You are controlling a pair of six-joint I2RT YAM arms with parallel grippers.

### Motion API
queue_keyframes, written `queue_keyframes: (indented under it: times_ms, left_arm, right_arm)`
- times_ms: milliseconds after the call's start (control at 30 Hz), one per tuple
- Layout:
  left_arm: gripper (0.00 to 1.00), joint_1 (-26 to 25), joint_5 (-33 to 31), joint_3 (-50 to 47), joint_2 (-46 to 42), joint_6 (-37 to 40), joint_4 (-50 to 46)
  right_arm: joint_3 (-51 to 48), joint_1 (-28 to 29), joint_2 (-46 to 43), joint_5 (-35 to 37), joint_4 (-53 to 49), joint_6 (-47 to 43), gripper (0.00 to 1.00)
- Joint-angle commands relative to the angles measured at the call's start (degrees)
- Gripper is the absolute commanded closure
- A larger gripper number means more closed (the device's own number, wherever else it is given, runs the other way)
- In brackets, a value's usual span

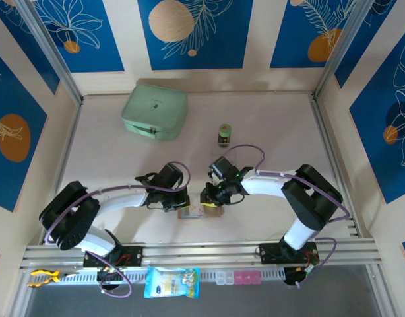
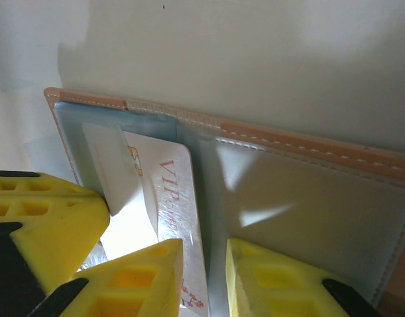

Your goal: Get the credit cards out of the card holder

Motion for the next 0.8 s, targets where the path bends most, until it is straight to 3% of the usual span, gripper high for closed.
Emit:
queue_keyframes:
  times_ms: [0, 500, 767]
  left_arm:
    - [0.99, -0.5, -1.07, -1.11, 1.62, 0.11, -2.06]
    - [1.0, -0.54, -1.46, -1.09, 2.54, -0.1, -2.08]
    - [1.0, -0.6, -1.9, -1.11, 1.76, -0.15, -2.66]
  right_arm:
    - [-1.22, -0.42, 0.99, -2.81, 2.02, 0.8, 0.76]
    - [-1.97, -0.86, 0.86, -5.77, 5.9, 1.74, 0.83]
    - [-2.49, -1.53, -1.51, -3.33, 2.03, 1.17, 0.88]
